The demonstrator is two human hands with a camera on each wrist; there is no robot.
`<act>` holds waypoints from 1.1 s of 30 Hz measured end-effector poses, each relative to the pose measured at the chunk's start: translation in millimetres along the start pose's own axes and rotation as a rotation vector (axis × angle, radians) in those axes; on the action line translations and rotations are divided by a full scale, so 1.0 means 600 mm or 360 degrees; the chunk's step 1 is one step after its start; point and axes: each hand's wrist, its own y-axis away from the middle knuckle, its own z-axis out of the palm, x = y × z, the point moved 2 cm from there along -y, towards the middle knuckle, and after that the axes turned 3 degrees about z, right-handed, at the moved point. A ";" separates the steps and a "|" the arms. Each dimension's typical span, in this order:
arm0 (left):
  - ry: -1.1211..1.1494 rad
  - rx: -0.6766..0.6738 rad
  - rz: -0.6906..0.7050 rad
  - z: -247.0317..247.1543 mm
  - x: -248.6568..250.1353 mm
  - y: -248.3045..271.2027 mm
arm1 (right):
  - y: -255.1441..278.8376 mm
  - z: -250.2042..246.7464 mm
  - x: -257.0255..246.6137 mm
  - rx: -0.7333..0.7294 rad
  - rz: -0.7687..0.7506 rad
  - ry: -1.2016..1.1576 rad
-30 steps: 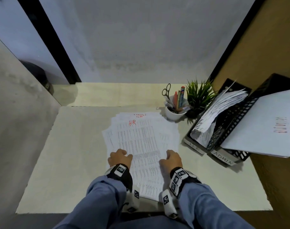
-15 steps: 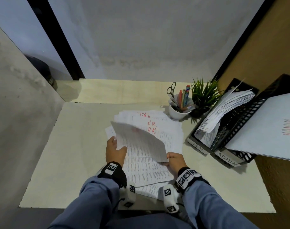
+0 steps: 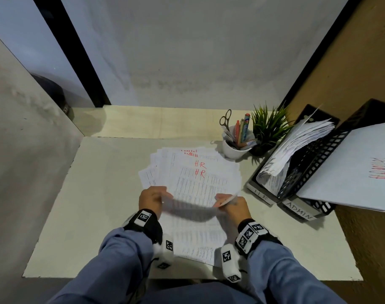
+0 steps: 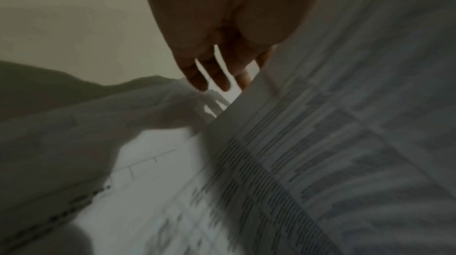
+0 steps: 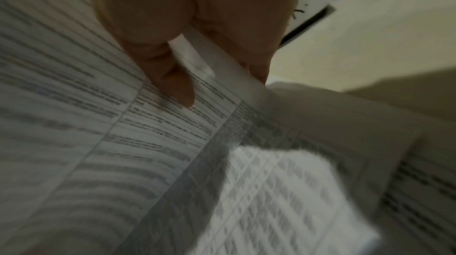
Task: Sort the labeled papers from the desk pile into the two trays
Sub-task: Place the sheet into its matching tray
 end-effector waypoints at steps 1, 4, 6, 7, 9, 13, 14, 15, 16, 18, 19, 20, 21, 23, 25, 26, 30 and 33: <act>0.0001 -0.0027 -0.0039 -0.004 0.002 0.000 | 0.000 -0.003 0.001 0.0003 0.0033 -0.0069; -0.0144 0.0011 -0.0198 -0.011 0.008 0.003 | 0.007 -0.016 0.002 -0.0060 0.0033 -0.0095; -0.0153 0.0007 -0.0227 -0.005 0.011 0.005 | 0.012 -0.020 -0.003 -0.0106 -0.0046 0.0060; -0.0149 -0.0001 -0.0224 -0.003 0.011 0.005 | 0.016 -0.020 -0.010 -0.0108 -0.0080 0.0119; -0.0235 -0.0013 -0.0231 0.003 0.018 0.007 | 0.007 -0.019 -0.013 -0.0083 -0.0036 0.0115; -0.0204 -0.0104 -0.0052 0.010 0.025 0.012 | -0.013 -0.030 -0.008 0.0029 0.0168 0.0210; -0.0202 -0.0117 -0.0008 0.010 0.026 0.012 | -0.015 -0.032 -0.006 0.0046 0.0214 0.0216; -0.0213 -0.0128 0.0020 0.010 0.026 0.014 | -0.013 -0.032 -0.009 0.0079 0.0238 0.0206; -0.0207 -0.0131 0.0044 0.010 0.029 0.015 | -0.013 -0.029 -0.008 0.0079 0.0248 0.0163; -0.0082 -0.0096 0.0065 0.008 0.031 0.018 | -0.015 -0.029 -0.001 0.0130 0.0254 0.0046; -0.0014 -0.0078 0.0056 0.007 0.032 0.019 | -0.012 -0.029 -0.001 0.0153 0.0206 0.0032; 0.0008 -0.0054 0.0046 0.004 0.031 0.022 | -0.007 -0.031 -0.005 0.0111 0.0163 -0.0022; 0.0006 -0.0041 0.0042 0.001 0.030 0.024 | 0.000 -0.030 -0.009 0.0079 0.0149 -0.0103; 0.0058 -0.0044 0.0041 -0.005 0.028 0.028 | 0.013 -0.031 -0.017 0.0058 0.0117 -0.0218; 0.0064 -0.0049 0.0040 -0.008 0.032 0.036 | 0.010 -0.031 -0.016 0.0049 0.0047 -0.0334; 0.0085 -0.0063 0.0017 -0.009 0.030 0.038 | 0.008 -0.028 -0.016 0.0067 0.0012 -0.0398; 0.0208 -0.0034 -0.0039 -0.009 0.013 0.034 | -0.001 -0.018 -0.017 0.0157 -0.0090 -0.0424; 0.0241 0.0056 -0.0055 -0.008 0.001 0.028 | -0.012 -0.014 -0.006 0.0297 -0.0124 -0.0352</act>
